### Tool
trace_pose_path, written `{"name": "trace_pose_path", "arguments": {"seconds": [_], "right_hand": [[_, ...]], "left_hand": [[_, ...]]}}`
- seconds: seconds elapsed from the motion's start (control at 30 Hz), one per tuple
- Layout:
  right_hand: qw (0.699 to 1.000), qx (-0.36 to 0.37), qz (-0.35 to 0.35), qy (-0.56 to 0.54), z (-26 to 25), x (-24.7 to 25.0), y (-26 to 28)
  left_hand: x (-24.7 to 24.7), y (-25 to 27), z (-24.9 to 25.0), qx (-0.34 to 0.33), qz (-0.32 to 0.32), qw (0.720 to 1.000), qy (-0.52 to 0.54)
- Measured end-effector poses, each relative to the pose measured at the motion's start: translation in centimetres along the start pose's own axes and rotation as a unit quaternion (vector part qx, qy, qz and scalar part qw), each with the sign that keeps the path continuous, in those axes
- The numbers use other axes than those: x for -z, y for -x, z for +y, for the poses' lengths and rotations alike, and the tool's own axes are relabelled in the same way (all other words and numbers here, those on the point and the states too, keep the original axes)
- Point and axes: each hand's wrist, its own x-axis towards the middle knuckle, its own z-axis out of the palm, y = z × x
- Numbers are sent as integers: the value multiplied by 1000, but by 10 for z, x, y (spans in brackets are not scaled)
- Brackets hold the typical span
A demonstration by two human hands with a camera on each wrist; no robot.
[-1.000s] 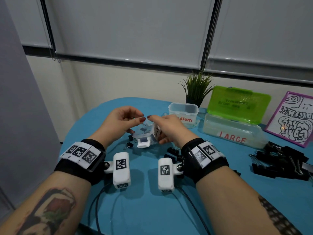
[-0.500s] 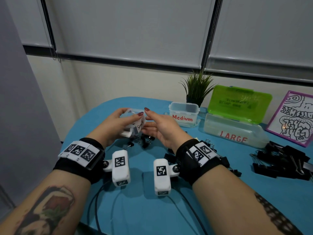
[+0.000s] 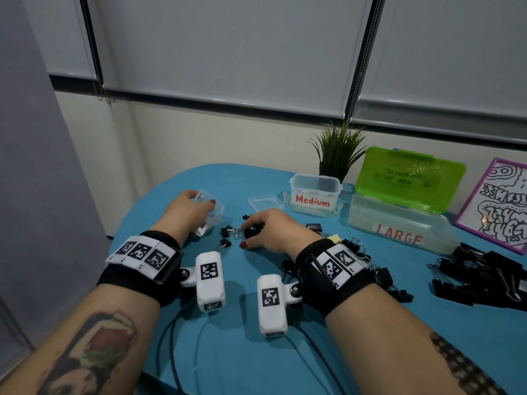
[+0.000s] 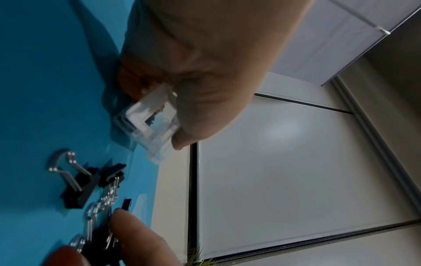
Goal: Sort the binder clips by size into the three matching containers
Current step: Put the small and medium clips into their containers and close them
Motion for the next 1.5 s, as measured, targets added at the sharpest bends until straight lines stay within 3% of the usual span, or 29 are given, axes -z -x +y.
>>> {"name": "trace_pose_path", "arguments": {"seconds": [0.43, 0.6, 0.7, 0.83, 0.93, 1.1, 1.2, 1.27, 1.37, 1.5], "right_hand": [[996, 4, 69, -51, 7, -5, -12], [989, -3, 87, -118, 11, -5, -15], [975, 2, 127, -185, 9, -3, -16], [936, 71, 195, -283, -4, -3, -14], [922, 112, 183, -322, -9, -8, -14], [931, 143, 111, -317, -6, -15, -18], [924, 158, 116, -329, -6, -14, -16], [915, 140, 151, -347, -5, -9, -15], [917, 53, 191, -347, 2, -4, -21], [940, -19, 116, -320, 4, -5, -36]], "left_hand": [[1, 14, 9, 8, -57, 998, -17], [2, 19, 11, 16, -75, 997, -15], [3, 21, 12, 7, -79, 996, -48], [3, 21, 15, 13, -94, 993, -65], [0, 21, 17, 18, -116, 991, -64], [-2, 23, 15, 35, -128, 990, -36], [-2, 20, 13, 38, -117, 992, -9], [-3, 17, 14, 39, -84, 996, -7], [0, 12, 16, 45, -29, 999, 5], [5, 8, 16, 52, 23, 998, 22]]}}
